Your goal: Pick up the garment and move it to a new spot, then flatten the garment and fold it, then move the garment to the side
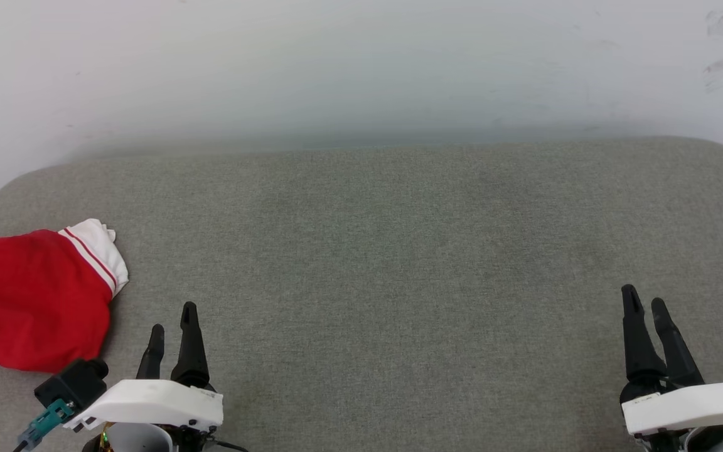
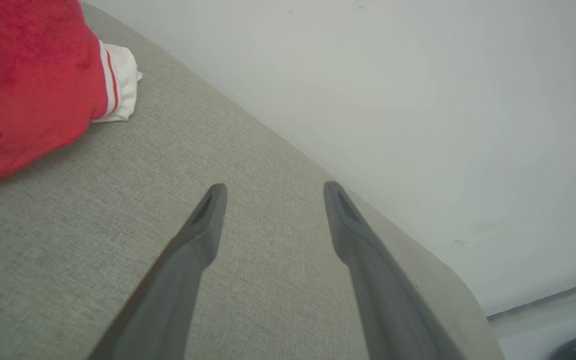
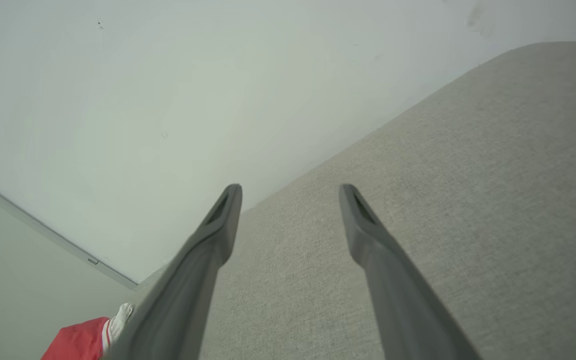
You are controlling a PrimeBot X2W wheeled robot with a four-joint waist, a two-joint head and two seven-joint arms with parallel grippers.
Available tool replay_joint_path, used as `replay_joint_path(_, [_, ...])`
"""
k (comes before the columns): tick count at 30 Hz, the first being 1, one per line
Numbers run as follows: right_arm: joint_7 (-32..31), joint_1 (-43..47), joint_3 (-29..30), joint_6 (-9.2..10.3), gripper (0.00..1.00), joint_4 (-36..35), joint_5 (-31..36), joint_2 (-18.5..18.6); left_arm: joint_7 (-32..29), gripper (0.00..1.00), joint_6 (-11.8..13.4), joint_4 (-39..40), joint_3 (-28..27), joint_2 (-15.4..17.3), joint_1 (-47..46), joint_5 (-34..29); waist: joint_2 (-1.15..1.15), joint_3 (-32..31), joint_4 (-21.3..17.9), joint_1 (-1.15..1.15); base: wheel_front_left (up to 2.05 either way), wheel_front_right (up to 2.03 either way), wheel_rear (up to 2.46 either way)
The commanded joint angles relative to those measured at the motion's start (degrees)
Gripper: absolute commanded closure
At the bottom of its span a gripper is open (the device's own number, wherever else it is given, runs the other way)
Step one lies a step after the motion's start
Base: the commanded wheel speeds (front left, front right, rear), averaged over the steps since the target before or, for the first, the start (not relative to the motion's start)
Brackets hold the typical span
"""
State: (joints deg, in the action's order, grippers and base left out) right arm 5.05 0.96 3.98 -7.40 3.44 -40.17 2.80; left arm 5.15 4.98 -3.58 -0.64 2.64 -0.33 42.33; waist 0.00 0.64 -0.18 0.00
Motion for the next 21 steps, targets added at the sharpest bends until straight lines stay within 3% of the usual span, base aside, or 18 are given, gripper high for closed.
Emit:
replay_joint_path(1, [0.6,0.0,-0.2,-0.11,0.00,-1.1,1.8,0.2,0.5,0.00,0.3,1.1,0.3,0.3,-0.1,-1.9,0.00,0.0,0.0,0.00,0.00,0.00,0.00])
replay_joint_path(21, [3.9,2.0,-0.8,-0.12,0.00,-3.1,16.4,0.1,3.8,0.00,2.0,3.4,3.6,1.2,1.8,-15.5,0.00,-0.2,0.4,0.00,0.00,0.00,0.00])
